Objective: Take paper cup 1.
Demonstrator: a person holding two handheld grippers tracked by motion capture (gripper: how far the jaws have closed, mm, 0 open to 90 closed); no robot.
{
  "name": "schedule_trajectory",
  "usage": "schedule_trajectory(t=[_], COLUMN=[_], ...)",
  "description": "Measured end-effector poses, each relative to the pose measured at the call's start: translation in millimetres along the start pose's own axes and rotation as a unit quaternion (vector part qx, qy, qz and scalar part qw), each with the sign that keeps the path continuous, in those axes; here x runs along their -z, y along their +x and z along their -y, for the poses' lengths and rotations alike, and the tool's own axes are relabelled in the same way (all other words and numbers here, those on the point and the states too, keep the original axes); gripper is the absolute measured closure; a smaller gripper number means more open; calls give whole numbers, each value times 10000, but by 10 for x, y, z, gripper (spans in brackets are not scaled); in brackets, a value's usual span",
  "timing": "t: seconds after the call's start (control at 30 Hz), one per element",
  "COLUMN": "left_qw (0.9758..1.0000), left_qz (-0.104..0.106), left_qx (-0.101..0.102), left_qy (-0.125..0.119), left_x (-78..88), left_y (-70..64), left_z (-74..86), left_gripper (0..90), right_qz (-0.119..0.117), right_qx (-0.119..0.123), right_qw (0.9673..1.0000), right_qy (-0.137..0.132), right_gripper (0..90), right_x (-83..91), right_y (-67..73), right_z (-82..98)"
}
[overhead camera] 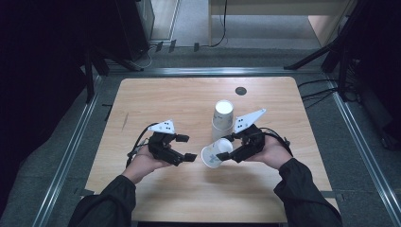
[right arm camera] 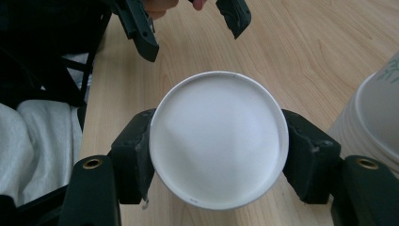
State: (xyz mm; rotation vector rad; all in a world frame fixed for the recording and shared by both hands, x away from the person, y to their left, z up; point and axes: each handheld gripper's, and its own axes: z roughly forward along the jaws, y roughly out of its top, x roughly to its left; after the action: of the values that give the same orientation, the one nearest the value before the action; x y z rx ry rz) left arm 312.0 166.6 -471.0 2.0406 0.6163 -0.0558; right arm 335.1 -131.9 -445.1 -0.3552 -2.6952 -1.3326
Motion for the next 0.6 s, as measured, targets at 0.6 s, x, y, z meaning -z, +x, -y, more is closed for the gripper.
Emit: schedule_trajectory(t=[0.6], left_qw=[9990], left_qz=[400], left_qx=[-169], left_qy=[-137], left_x=[-122], left_y=[-48], left_z=[-36], left_gripper=[85], right_qz=[-276], right_qx=[-176], right_qw=[9970], right_qy=[-699], right_gripper=[350], right_x=[7], right_y=[-7], right_z=[-8])
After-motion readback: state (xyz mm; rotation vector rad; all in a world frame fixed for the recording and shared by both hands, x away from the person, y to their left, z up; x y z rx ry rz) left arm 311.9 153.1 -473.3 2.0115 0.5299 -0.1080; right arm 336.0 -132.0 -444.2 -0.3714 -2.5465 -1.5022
